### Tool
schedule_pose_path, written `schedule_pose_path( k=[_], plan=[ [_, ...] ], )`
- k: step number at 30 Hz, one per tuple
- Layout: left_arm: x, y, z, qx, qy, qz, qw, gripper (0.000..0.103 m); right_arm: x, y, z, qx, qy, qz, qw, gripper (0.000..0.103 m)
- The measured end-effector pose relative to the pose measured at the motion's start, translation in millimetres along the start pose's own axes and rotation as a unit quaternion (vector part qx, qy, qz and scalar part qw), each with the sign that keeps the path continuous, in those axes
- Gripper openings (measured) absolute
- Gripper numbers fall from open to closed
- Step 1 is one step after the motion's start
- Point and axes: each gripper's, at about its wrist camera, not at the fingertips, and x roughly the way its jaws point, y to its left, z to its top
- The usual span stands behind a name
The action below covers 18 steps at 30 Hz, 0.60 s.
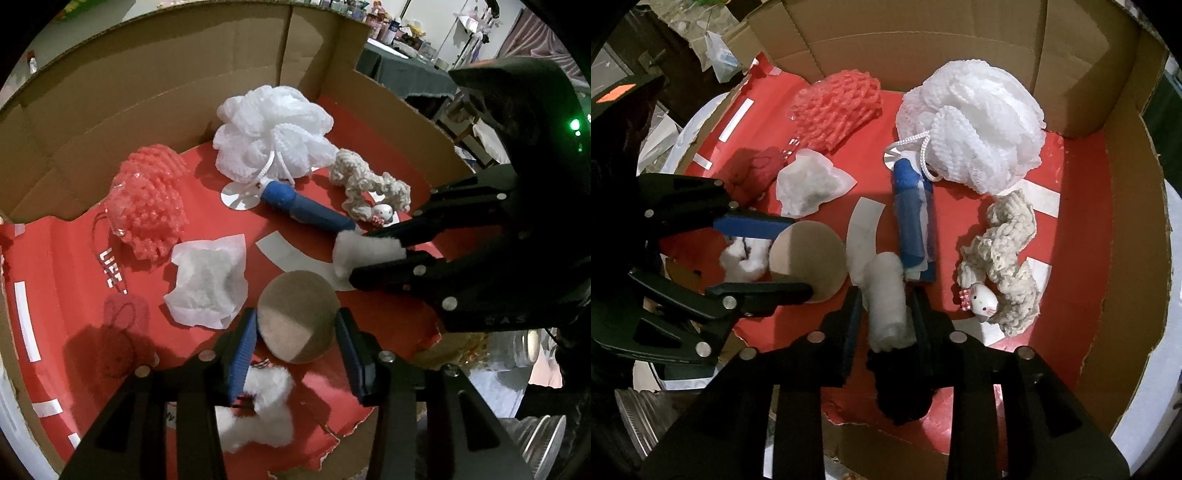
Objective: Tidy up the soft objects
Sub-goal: 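Open both grippers to drop the beige puff and white fluffy item into the box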
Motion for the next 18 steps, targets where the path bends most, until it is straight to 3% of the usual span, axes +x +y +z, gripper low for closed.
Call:
schedule_pose_path(
  k=[3,8,15,17,18],
  plan=[
    [-7.4,-1.0,-1.6,-0.001,-0.009,0.001,1.0000,0.055,-0.9,-1.1,-0.5,0.003,-0.001,-0.001,1.000,0.027],
    [-16.7,-3.9,-6.1,-0.012,-0.023,0.005,0.9997,0.057,-8.1,-1.4,-2.5,0.005,-0.008,-0.006,1.000,0.027],
    [-41.6,0.2,-19.1,-0.046,-0.059,0.015,0.9971,0.070,-26.3,3.1,-8.3,0.008,-0.025,-0.023,0.999,0.029],
    [-47.8,4.0,-22.3,-0.058,-0.070,0.020,0.9957,0.073,-32.5,4.5,-10.7,0.010,-0.035,-0.029,0.999,0.049],
    [-52.1,5.0,-25.0,-0.064,-0.076,0.026,0.9948,0.076,-38.5,5.5,-13.2,0.011,-0.048,-0.032,0.998,0.072]
  ],
)
